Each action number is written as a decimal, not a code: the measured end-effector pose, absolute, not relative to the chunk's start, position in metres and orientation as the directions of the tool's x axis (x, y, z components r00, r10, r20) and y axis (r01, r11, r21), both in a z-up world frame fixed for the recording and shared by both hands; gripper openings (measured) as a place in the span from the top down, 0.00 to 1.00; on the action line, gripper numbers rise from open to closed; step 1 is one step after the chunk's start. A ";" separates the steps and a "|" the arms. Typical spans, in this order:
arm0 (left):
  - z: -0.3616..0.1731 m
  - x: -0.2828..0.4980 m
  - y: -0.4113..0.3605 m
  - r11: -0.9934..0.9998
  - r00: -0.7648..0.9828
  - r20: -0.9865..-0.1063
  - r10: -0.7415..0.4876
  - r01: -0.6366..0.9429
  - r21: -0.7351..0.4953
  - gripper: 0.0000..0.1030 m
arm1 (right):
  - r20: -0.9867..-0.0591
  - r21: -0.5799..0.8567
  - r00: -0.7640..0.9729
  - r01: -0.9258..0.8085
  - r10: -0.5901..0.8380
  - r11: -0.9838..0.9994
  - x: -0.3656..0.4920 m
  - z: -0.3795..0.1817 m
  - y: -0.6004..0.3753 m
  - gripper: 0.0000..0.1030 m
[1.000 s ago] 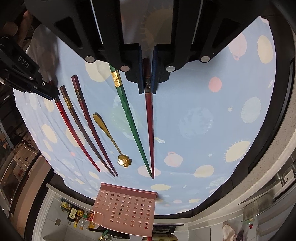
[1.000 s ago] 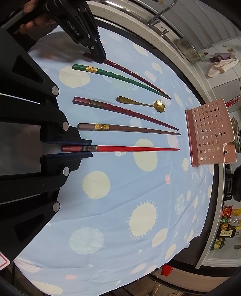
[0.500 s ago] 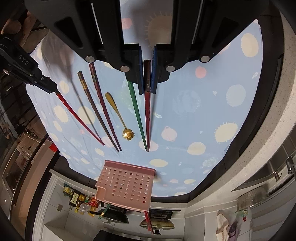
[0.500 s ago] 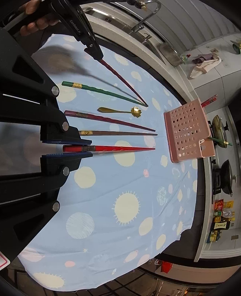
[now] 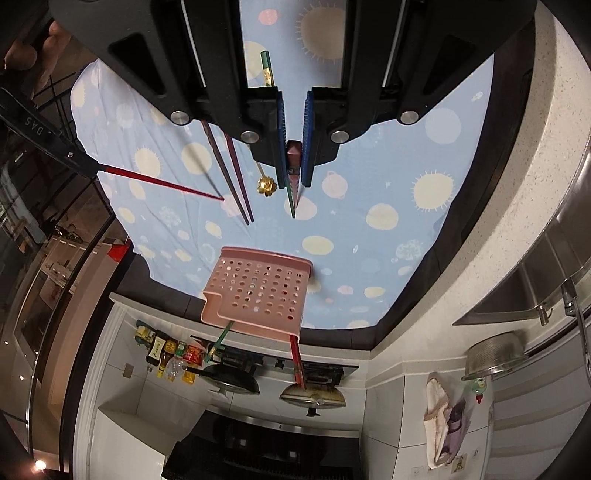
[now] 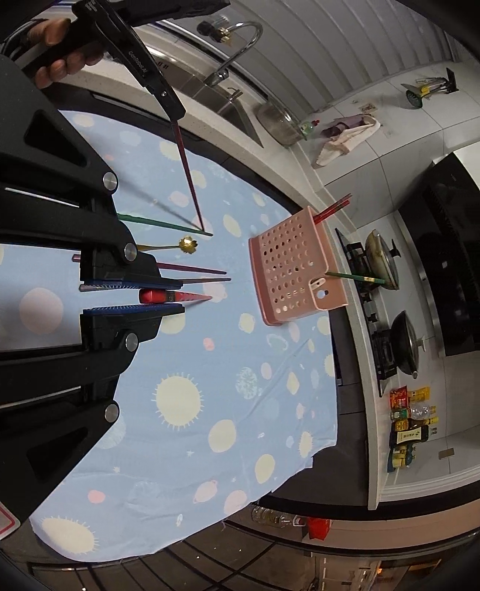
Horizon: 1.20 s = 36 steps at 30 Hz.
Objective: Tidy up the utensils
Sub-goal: 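Lift both held chopsticks and carry them over the pink holder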
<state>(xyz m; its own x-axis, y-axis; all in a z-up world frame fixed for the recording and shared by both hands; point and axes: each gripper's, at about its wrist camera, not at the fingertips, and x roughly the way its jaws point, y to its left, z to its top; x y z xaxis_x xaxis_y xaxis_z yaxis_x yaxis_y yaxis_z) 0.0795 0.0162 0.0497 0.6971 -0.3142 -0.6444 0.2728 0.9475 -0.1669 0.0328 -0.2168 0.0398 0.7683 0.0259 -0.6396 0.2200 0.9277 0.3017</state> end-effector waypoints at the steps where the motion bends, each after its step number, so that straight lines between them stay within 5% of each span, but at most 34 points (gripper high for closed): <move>1: 0.055 0.081 0.016 0.948 0.706 -0.636 -0.313 0.272 -0.166 0.93 | -0.631 0.303 0.776 0.218 0.023 0.928 0.034 0.045 -0.218 0.93; 36: 0.218 0.208 -0.035 0.928 0.875 -0.312 -0.371 0.347 -0.133 0.93 | -0.296 0.338 0.955 0.128 -0.024 0.932 0.166 0.195 -0.264 0.93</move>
<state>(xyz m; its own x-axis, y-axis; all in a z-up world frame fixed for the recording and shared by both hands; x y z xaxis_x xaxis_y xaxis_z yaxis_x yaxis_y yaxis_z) 0.2083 -0.0354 0.2182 0.8745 -0.3715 -0.3118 0.3468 0.9284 -0.1334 0.1665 -0.2638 0.1948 0.9549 -0.0238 -0.2959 0.1280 0.9324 0.3380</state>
